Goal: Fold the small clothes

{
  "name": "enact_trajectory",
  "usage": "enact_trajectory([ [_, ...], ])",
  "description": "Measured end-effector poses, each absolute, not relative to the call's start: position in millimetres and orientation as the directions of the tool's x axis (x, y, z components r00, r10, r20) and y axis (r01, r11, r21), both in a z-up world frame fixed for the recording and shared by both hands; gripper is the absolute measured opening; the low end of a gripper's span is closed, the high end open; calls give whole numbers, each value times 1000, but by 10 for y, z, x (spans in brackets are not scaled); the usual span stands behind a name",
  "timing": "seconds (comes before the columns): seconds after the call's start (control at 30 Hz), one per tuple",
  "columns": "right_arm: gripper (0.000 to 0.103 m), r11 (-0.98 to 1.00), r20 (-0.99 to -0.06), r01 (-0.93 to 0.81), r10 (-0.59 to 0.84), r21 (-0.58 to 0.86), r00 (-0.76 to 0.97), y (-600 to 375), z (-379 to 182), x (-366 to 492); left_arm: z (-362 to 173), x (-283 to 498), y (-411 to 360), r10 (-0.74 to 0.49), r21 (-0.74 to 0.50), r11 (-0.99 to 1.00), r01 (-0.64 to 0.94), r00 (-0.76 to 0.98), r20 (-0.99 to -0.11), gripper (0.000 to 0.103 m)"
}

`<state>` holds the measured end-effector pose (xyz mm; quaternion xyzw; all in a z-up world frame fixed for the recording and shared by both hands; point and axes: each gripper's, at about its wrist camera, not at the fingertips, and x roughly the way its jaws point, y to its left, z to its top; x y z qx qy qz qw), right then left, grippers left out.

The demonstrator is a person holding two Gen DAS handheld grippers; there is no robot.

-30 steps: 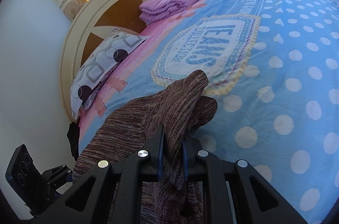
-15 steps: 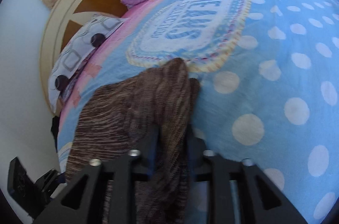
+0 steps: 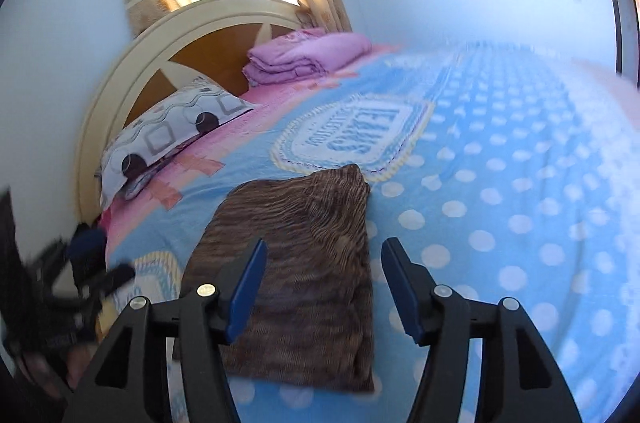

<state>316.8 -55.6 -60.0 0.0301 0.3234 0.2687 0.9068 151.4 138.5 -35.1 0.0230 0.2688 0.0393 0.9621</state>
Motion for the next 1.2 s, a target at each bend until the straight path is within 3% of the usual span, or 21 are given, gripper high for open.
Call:
enact_trajectory([
  [0.43, 61, 852, -515, -480, 513, 208, 687, -614, -363, 2731, -255, 1467, 1404, 87, 40, 996, -77, 871, -484, 97],
  [1.2, 62, 844, -519, -495, 523, 205, 676, -529, -375, 2641, -308, 1473, 1434, 87, 35, 996, -80, 866, -493, 97],
])
